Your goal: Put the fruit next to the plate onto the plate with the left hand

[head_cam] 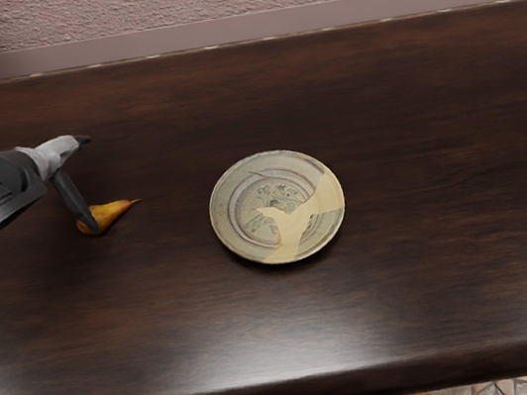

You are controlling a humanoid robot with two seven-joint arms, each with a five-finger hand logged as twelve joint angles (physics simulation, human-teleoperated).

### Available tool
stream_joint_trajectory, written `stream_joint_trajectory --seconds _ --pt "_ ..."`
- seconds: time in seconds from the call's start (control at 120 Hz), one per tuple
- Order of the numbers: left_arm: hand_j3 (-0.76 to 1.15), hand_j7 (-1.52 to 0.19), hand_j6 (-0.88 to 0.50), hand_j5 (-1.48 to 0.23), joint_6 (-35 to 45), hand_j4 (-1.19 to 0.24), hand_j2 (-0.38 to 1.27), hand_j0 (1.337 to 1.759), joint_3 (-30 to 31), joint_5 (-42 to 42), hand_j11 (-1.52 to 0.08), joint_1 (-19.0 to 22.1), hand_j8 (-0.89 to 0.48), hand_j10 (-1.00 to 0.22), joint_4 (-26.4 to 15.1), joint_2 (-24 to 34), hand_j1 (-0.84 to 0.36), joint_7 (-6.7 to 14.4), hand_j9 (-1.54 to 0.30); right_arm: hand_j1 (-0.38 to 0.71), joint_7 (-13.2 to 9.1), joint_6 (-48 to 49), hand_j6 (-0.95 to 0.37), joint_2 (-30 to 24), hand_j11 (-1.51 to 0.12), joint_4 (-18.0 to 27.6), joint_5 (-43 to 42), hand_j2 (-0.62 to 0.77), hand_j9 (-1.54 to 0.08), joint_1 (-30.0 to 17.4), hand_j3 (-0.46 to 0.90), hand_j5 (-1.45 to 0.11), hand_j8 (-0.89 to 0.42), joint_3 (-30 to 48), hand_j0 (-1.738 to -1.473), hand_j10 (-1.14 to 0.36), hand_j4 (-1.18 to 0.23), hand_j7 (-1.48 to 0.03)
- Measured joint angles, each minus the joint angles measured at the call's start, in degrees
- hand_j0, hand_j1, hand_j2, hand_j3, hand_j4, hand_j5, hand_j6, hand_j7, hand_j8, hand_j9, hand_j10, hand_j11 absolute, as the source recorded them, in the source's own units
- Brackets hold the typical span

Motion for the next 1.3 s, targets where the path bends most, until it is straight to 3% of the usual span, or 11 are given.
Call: stream_joint_trajectory --seconds 0.175,0.758,1.008,1.2,1.3 --pt "0.00 -0.03 -0.03 -0.03 0.5 -0.03 0.01 1.658 1.0 0.5 -0.03 0.1 -0.03 -0.03 0.6 -1.6 0.32 0.0 -0.03 -0.35 0.0 0.0 0.00 0.0 0.00 0.0 0.0 0.00 0.00 0.0 0.00 0.00 0.00 0.0 -1.658 0.00 0.00 0.00" --pt "0.00 -0.44 -0.34 -0.44 3.4 -0.34 0.08 1.658 1.6 0.6 -0.44 1.6 -0.34 -0.34 0.8 -1.4 -0.06 0.0 -0.44 -0.35 0.0 0.0 0.00 0.0 0.00 0.0 0.0 0.00 0.00 0.0 0.00 0.00 0.00 0.0 -1.658 0.00 0.00 0.00" --pt "0.00 -0.54 -0.42 -0.54 3.5 -0.42 0.13 1.658 1.6 0.6 -0.54 2.5 -0.42 -0.42 0.8 -1.4 -0.13 0.0 -0.54 -0.35 0.0 0.0 0.00 0.0 0.00 -0.1 0.0 0.00 0.00 0.0 0.00 0.00 0.00 0.0 -1.658 0.00 0.00 0.00" --pt "0.00 -0.69 -0.53 -0.69 3.5 -0.53 0.16 1.657 1.6 0.6 -0.69 2.5 -0.53 -0.53 0.8 -1.4 -0.27 0.0 -0.69 -0.35 0.0 0.0 0.00 0.0 0.00 -0.1 0.0 0.00 0.00 0.0 0.00 0.00 0.00 0.0 -1.658 0.00 0.00 0.00" --pt "0.00 -0.77 -0.55 -0.77 3.5 -0.59 0.27 1.657 1.6 0.6 -0.77 2.6 -0.52 -0.59 0.8 -1.4 -0.30 0.0 -0.77 -0.35 0.0 0.0 0.00 0.0 0.00 0.0 0.0 0.00 0.00 0.0 0.00 0.00 0.00 0.0 -1.658 0.00 0.00 0.00"
